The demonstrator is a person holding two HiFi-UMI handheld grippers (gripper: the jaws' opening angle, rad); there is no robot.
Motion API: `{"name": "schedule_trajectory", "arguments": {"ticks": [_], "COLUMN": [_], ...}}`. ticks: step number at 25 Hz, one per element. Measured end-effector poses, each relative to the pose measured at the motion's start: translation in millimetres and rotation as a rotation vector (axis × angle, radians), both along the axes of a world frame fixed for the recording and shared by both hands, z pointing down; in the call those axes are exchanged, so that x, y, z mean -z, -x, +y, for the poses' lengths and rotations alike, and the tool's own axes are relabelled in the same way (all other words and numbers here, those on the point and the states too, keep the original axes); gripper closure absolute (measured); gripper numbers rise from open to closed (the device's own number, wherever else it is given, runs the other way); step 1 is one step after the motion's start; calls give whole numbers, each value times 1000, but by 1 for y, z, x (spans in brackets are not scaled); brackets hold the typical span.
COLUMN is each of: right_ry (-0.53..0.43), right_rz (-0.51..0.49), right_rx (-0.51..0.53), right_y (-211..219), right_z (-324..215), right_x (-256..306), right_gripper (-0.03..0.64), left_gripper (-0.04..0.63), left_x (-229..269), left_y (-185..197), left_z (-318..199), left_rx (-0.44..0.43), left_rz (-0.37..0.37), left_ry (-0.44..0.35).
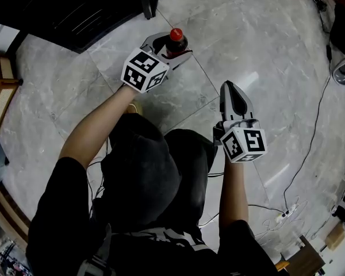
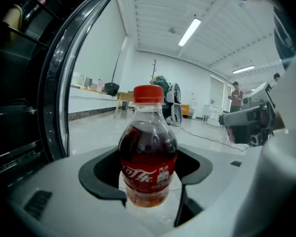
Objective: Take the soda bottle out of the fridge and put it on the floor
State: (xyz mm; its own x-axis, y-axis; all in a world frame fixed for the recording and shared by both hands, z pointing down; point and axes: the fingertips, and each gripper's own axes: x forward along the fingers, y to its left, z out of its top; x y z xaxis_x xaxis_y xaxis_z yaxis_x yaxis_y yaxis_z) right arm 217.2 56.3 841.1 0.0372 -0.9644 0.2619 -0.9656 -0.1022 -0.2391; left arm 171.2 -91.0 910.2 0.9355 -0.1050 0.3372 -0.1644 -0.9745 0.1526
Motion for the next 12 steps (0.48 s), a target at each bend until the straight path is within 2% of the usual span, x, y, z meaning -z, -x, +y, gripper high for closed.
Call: {"name": "schedule_trajectory", "arguments": {"ticks": [12], "right_ry": [18], "right_rz": [-22], "right_rx": [-29], "right_y": [-5], "right_z": [-3], "right_x": [-51], "right_gripper": [594], "left_gripper": [288], "left_x": [-96], "left_y": [-17], "left_z": [20], "left_rx": [-76], "left_rz": [-27], "left_ry": [6]}}
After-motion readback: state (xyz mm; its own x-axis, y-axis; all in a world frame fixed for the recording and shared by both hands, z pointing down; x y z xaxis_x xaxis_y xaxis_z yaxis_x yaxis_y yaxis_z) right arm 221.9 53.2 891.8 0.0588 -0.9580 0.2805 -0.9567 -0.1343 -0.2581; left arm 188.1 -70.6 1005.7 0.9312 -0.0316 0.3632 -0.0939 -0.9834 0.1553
